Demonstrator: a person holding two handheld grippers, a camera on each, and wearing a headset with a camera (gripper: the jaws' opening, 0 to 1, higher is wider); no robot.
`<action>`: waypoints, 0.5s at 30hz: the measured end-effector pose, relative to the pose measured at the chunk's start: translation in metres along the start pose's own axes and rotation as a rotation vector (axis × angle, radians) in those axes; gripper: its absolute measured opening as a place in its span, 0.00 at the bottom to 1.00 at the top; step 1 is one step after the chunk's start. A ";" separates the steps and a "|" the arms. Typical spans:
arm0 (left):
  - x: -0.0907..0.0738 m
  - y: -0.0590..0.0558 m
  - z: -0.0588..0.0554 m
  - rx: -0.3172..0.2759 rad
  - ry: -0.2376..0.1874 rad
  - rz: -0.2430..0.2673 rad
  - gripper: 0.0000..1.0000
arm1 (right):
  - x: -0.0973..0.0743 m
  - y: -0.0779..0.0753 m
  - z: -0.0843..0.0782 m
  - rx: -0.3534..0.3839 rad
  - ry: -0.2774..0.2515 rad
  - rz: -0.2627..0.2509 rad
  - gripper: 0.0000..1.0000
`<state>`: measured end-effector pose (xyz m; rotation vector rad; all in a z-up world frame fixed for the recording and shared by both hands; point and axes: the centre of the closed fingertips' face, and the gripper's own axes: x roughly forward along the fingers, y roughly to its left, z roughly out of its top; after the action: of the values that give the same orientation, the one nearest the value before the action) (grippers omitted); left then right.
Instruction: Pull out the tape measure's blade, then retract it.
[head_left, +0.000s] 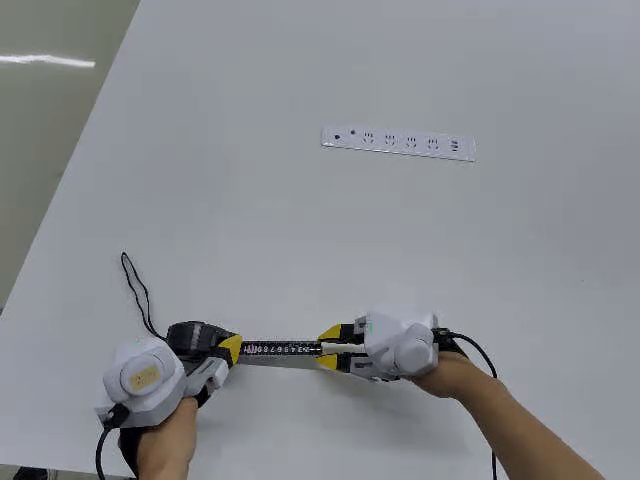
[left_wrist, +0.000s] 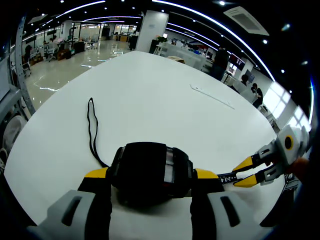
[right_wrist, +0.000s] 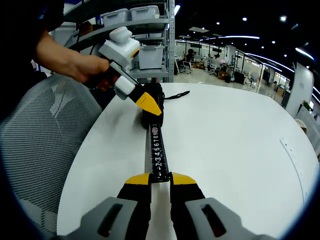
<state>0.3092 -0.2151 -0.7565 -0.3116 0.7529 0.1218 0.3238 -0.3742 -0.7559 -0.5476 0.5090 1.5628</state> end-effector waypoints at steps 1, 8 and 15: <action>0.000 0.000 0.000 0.000 -0.001 0.000 0.60 | 0.000 0.000 0.000 -0.001 0.001 0.000 0.12; -0.001 -0.001 0.000 0.002 -0.001 0.001 0.60 | 0.004 0.000 0.000 0.002 0.000 0.000 0.12; -0.001 -0.001 0.000 0.001 0.001 -0.001 0.60 | 0.008 0.000 0.003 0.003 -0.005 0.004 0.12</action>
<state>0.3090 -0.2158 -0.7556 -0.3110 0.7539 0.1202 0.3229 -0.3663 -0.7584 -0.5405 0.5087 1.5665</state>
